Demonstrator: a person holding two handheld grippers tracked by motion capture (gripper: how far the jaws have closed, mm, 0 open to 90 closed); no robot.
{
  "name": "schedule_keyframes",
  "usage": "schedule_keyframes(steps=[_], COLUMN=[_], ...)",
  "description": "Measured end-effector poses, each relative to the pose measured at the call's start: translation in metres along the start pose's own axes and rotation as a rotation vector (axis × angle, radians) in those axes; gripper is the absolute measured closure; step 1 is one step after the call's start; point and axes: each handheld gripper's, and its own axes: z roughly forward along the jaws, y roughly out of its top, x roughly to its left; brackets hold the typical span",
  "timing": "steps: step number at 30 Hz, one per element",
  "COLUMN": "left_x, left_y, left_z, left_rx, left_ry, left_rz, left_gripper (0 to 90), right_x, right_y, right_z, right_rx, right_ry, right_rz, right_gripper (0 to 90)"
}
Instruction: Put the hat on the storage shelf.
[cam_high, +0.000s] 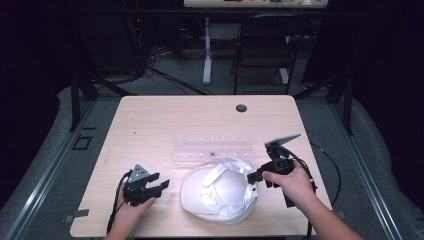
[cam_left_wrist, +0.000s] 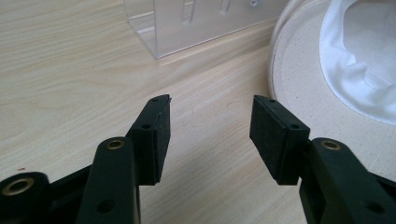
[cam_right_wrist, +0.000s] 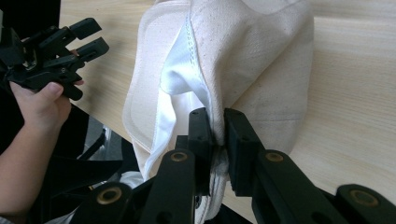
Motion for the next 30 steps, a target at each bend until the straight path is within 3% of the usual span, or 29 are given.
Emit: schedule_keyframes(steps=[14,30], left_x=[0.0,-0.001], left_y=[0.0,0.0], left_z=[0.001,0.001], left_rx=[-0.005,0.001], left_ry=[0.003,0.006], left_rz=[0.004,0.006], left_gripper=[48.5,48.5], right_x=[0.024,0.045], right_y=[0.01,0.024], right_z=[-0.011,-0.026], right_rx=[0.023,0.032], right_ry=[-0.108,-0.195], right_rz=[-0.055,-0.071], right_gripper=[82.1,82.4])
